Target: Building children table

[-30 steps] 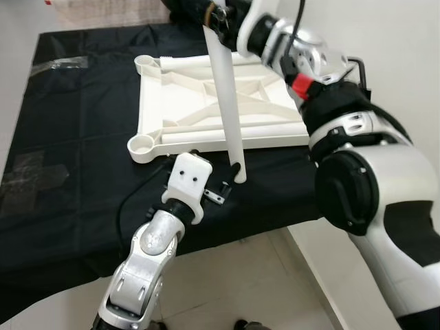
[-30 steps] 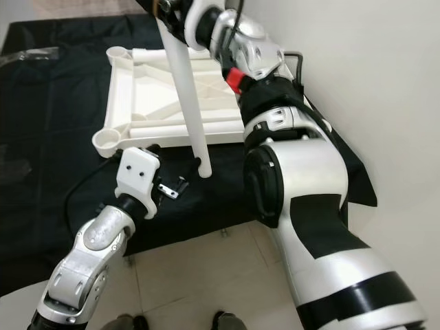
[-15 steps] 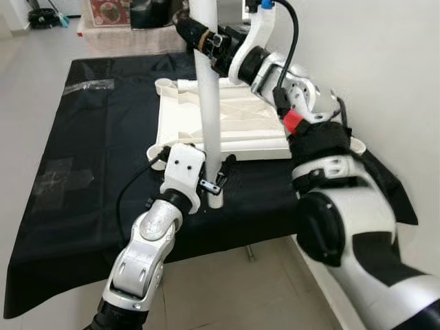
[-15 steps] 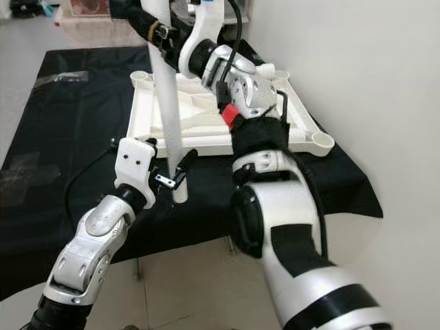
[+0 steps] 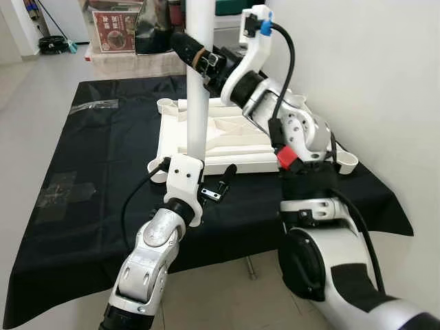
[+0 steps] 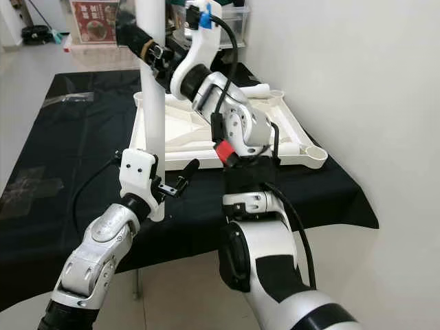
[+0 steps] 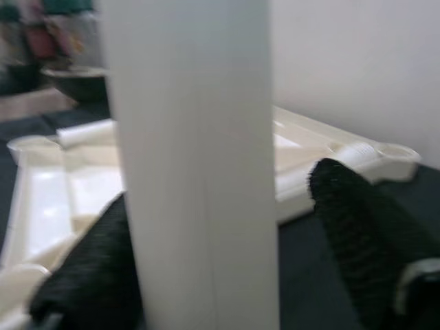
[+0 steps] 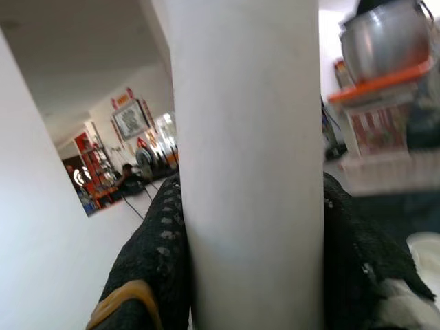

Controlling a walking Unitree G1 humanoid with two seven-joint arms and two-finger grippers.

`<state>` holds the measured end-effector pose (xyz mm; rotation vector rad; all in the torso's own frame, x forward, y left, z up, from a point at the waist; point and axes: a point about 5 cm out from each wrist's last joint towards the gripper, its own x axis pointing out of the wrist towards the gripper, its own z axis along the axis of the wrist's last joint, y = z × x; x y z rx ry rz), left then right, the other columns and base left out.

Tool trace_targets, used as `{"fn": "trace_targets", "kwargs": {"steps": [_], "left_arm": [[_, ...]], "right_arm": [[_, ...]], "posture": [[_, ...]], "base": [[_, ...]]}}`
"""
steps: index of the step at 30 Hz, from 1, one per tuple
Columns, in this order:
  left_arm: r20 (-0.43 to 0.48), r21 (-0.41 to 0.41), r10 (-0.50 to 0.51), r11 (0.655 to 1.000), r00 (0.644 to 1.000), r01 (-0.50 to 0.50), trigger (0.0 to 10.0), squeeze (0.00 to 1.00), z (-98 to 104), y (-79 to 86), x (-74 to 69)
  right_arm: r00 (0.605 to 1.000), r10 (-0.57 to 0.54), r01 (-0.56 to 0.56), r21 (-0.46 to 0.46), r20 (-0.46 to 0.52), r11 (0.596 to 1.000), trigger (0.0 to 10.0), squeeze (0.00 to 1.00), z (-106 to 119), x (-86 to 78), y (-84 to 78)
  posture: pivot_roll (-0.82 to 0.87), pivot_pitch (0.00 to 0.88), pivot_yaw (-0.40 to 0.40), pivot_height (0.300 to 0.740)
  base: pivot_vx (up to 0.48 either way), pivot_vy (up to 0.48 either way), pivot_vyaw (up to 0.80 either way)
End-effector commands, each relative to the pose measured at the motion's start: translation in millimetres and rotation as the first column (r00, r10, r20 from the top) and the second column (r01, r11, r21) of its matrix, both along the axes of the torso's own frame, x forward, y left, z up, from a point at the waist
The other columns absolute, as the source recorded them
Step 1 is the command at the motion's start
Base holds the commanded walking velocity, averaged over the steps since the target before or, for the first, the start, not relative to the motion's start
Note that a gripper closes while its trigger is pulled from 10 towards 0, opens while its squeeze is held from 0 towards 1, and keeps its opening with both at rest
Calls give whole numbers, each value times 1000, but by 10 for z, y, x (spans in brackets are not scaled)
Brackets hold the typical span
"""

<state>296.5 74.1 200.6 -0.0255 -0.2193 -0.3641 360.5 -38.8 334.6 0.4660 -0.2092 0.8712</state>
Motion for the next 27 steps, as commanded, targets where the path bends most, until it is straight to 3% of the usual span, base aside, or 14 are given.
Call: {"fn": "trace_targets", "kwargs": {"steps": [1, 9, 19, 20, 23, 24, 25, 26, 27], "left_arm": [[7, 20, 11, 1000, 1000, -11, 0, 0, -8, 5, 25], [5, 58, 36, 998, 999, -37, 0, 0, -58, 49, 32], [20, 109, 75, 991, 997, -77, 0, 0, -99, 188, 37], [37, 160, 94, 982, 995, -99, 1176, 0, -86, 244, 55], [42, 173, 99, 979, 994, -104, 1176, 0, -82, 257, 59], [58, 212, 98, 971, 993, -109, 10000, 0, -60, 313, 75], [58, 212, 98, 971, 993, -109, 10000, 0, -60, 313, 75], [78, 252, 99, 961, 992, -116, 10000, 0, -36, 366, 91], [78, 252, 99, 961, 992, -116, 10000, 0, -36, 366, 91]], "right_arm": [[998, 57, -57, -17, -26, 998, 0, 0, -57, -66, 143], [998, 18, -21, -40, -63, 999, 0, 0, -246, -75, 129], [997, -38, 37, -10, -65, 999, 0, 0, -260, -90, 49], [995, -67, 68, 6, -73, 998, 0, 0, -266, -79, 13], [994, -75, 76, 10, -76, 997, 0, 0, -269, -77, 3], [993, -94, 95, 3, -70, 995, 10000, 0, -289, -69, -19], [993, -94, 95, 3, -70, 995, 10000, 0, -289, -69, -19], [991, -115, 115, -2, -71, 993, 10000, 353, -313, -59, -43], [991, -115, 115, -2, -71, 993, 10000, 353, -313, -59, -43]], "posture": [[23, 0, -23, 740], [22, 0, -25, 740], [23, 0, -25, 740], [25, 0, -24, 740], [25, 0, -24, 740], [30, 0, -19, 740], [30, 0, -19, 740], [30, 0, -19, 740], [30, 0, -19, 740]], "base": [[0, 0, 0], [0, 0, 0], [0, 0, 0], [0, 0, 0], [0, 0, 0], [0, 0, 0], [0, 0, 0], [0, 0, 0], [0, 0, 0]]}}
